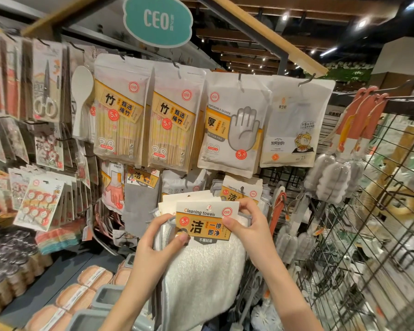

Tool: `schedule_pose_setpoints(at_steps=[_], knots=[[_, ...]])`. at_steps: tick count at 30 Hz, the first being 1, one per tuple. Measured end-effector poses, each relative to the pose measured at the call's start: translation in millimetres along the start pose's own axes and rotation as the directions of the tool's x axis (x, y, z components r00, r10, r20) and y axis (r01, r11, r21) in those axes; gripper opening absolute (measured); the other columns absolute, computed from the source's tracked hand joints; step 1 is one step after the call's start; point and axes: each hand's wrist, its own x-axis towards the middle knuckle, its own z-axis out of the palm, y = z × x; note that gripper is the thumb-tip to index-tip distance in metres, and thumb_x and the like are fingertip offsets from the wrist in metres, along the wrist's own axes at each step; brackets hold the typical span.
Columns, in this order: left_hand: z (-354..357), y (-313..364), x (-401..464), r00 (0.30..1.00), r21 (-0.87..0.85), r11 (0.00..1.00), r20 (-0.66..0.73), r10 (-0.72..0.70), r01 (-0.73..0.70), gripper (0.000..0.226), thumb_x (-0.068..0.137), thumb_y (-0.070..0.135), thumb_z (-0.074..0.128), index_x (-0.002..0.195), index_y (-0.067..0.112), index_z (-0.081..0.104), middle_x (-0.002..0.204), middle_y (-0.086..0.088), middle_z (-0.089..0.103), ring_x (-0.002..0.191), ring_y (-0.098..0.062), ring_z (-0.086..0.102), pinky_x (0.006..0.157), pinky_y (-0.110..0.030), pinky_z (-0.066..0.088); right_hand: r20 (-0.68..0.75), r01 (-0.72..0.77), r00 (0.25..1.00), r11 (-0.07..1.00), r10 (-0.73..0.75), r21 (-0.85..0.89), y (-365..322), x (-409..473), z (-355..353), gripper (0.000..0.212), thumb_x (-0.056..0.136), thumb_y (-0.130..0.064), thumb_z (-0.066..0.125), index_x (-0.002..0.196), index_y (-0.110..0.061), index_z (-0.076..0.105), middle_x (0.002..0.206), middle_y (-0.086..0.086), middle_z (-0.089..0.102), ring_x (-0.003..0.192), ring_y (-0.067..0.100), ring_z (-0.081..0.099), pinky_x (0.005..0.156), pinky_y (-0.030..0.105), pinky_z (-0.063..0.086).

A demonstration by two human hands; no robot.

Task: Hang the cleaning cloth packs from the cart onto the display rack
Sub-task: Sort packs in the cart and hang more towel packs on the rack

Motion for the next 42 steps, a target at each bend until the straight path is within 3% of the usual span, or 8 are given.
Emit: schedule_pose_setpoints(at_steps=[6,10,13,21,27,33,38,42], knots=[[-5,0,-4,0.998,0.008,1.000,-0.064,0.013,-0.012,0.027,0.069,0.040,0.080,0.084,0.051,0.060,0.097,0.037,0.061,0.092,0.022,0.052,0.079,-0.019,0.037,-0.026,-0.046,0.998,0.993,0.049,0.113,12,1,-3,0.022,0.080,-0.005,0.070,0.093,-0.012,0.054,0.101,0.006,0.067,0.107,0.028,0.060,0.089,0.050,0.051],[-13,-6,-2,0.994,-0.010,1.000,-0.104,-0.017,0.017,0.034,0.059,0.043,0.079,0.087,0.040,0.061,0.098,0.035,0.062,0.094,0.018,0.054,0.082,-0.024,0.042,-0.165,-0.027,0.985,0.991,0.048,0.130,19,8,-17,0.022,0.081,-0.006,0.069,0.092,-0.022,0.058,0.097,-0.006,0.069,0.102,0.014,0.063,0.082,0.034,0.055],[-19,-9,1,0.992,-0.027,0.999,-0.123,-0.022,0.019,0.036,0.070,0.013,0.083,0.088,0.035,0.061,0.097,0.031,0.065,0.091,0.005,0.062,0.080,-0.031,0.048,-0.247,-0.028,0.968,0.993,0.056,0.115,26,15,-31,0.025,0.082,-0.003,0.068,0.095,-0.022,0.057,0.093,-0.013,0.068,0.092,-0.005,0.061,0.070,0.016,0.052],[-28,-16,4,0.989,-0.021,1.000,-0.149,0.017,-0.021,0.038,0.073,0.007,0.078,0.089,0.037,0.062,0.105,0.021,0.065,0.101,-0.004,0.061,0.080,-0.031,0.050,-0.375,-0.163,0.903,0.975,0.209,0.150,52,37,-41,0.033,0.083,-0.001,0.066,0.108,-0.020,0.057,0.102,-0.009,0.060,0.095,0.012,0.061,0.079,0.028,0.053],[-35,-13,6,0.989,0.051,0.996,-0.127,0.075,-0.069,0.038,0.073,0.009,0.079,0.093,0.037,0.062,0.105,0.017,0.064,0.103,-0.005,0.059,0.083,-0.036,0.050,-0.468,-0.153,0.863,0.982,0.188,0.112,67,58,-34,0.035,0.084,0.003,0.064,0.112,-0.016,0.054,0.097,-0.011,0.058,0.086,0.004,0.059,0.060,0.011,0.050],[-35,-12,7,0.987,0.054,0.995,-0.132,0.093,-0.087,0.042,0.074,0.005,0.078,0.088,0.040,0.062,0.103,0.019,0.064,0.098,0.004,0.058,0.082,-0.032,0.049,-0.546,-0.196,0.824,0.980,0.153,-0.020,85,71,-35,0.033,0.080,0.002,0.068,0.104,-0.016,0.055,0.093,-0.009,0.057,0.088,0.010,0.057,0.076,0.024,0.047],[-33,-15,9,0.990,0.031,0.998,-0.122,0.064,-0.061,0.040,0.074,0.005,0.078,0.087,0.039,0.062,0.105,0.017,0.064,0.105,-0.010,0.059,0.080,-0.032,0.053,-0.593,-0.206,0.801,0.966,0.076,-0.155,89,87,-36,0.031,0.078,0.001,0.070,0.086,-0.013,0.043,0.086,-0.003,0.048,0.083,0.018,0.049,0.066,0.028,0.038],[-31,-15,10,0.996,-0.020,0.999,-0.082,0.027,-0.029,0.039,0.072,0.006,0.078,0.087,0.037,0.061,0.101,0.024,0.064,0.096,-0.005,0.064,0.066,-0.021,0.055,-0.558,-0.202,0.829,0.948,0.032,-0.246,95,96,-38,0.016,0.080,0.002,0.066,0.084,-0.011,0.059,0.103,0.010,0.059,0.096,0.019,0.052,0.088,0.033,0.042]])
